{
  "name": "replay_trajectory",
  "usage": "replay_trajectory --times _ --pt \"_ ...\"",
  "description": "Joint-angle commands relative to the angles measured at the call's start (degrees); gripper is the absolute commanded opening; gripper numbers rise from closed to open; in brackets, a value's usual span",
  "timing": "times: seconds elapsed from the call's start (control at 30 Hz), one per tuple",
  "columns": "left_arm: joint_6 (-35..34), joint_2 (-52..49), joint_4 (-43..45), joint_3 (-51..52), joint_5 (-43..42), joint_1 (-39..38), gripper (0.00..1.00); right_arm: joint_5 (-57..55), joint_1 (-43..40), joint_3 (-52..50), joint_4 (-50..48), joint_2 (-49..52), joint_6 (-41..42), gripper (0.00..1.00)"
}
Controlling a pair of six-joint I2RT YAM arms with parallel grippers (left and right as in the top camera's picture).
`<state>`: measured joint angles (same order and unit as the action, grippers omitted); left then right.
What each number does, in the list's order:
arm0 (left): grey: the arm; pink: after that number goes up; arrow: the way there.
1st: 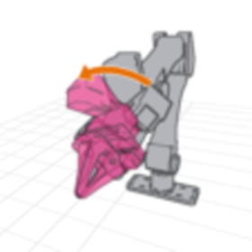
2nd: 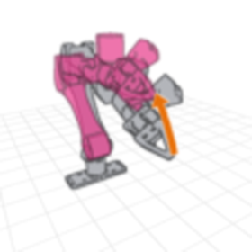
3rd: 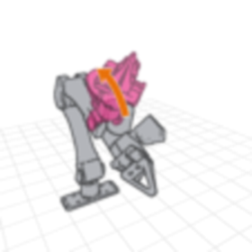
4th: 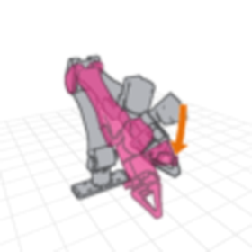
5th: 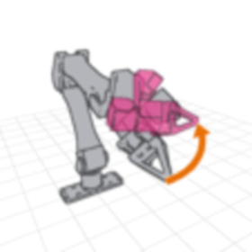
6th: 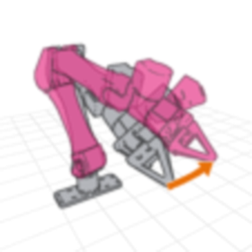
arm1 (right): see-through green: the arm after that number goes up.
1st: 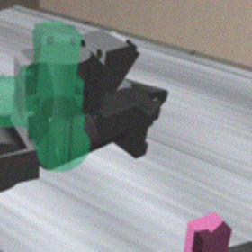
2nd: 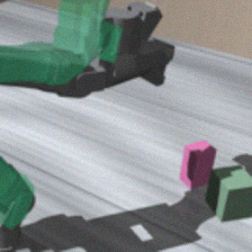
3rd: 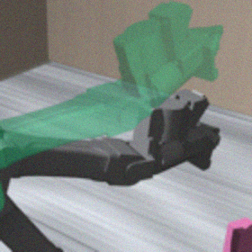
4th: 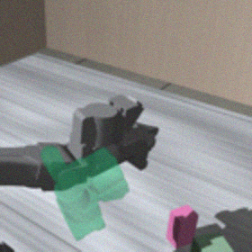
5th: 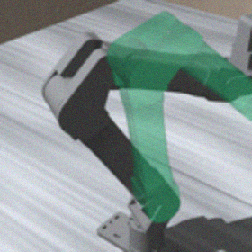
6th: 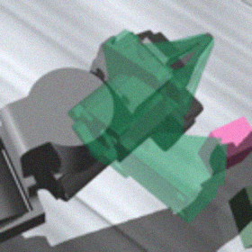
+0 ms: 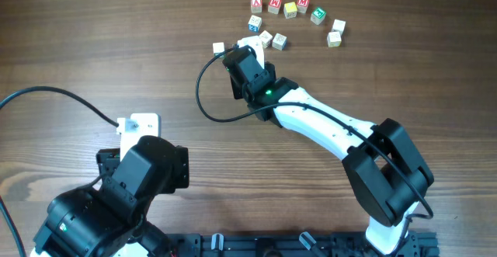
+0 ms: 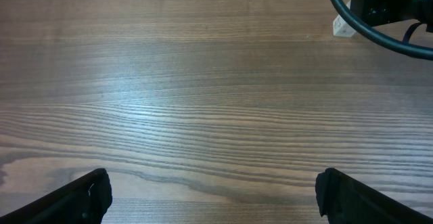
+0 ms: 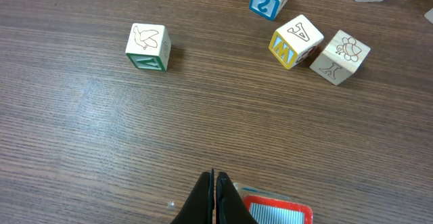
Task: Form a tower
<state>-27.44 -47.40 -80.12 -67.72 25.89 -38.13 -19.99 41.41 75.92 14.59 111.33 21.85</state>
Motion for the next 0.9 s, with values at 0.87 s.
replay_trajectory --times 0.87 --pt "0.46 0.13 0.11 -0.09 0.13 0.11 1.0 0.57 -0.13 0.74 -4.46 0.59 -2.91 0.04"
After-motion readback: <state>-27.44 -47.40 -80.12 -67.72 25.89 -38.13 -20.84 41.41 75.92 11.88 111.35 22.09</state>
